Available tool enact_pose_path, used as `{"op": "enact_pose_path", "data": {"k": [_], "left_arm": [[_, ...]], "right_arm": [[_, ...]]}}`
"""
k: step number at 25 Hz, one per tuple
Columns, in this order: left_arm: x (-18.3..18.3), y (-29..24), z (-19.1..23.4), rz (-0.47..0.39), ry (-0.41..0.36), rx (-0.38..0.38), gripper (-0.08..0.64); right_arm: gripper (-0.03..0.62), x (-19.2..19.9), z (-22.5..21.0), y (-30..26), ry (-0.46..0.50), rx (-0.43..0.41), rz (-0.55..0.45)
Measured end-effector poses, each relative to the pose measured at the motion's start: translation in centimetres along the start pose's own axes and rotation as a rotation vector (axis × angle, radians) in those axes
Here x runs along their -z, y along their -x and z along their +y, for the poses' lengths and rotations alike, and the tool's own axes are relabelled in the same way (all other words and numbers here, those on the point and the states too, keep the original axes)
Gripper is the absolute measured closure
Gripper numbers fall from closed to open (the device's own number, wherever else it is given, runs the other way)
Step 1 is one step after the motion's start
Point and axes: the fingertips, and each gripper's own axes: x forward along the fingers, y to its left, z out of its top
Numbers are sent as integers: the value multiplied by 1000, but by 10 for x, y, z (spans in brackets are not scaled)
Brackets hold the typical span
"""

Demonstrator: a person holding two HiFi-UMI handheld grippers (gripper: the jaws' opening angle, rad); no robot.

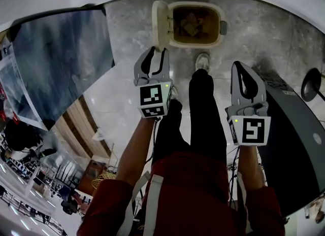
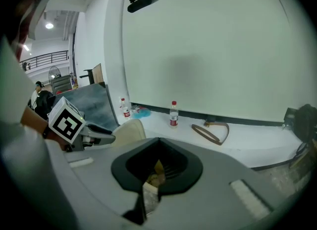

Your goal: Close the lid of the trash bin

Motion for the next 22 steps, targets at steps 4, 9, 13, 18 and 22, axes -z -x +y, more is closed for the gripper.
{"op": "enact_pose_path", "data": {"k": [4,9,13,18,22], "left_arm": [[-2,-3,-6,-3,7,12,425],[-2,-11,-23,-2,-26,49,425],[-2,-21,-44,5,-37,93,425],[1,-35,-72,17,-50,151,425],[6,-48,-90,32,-71,193,425]], "right_arm": [[592,4,-4,-2,-2,3,9],[592,9,-11,-7,-33,19,16],[592,20,-19,-7,-24,23,24],[592,33,-29,-9,-51,37,41],[592,47,-37,-12,-65,40,72]]}}
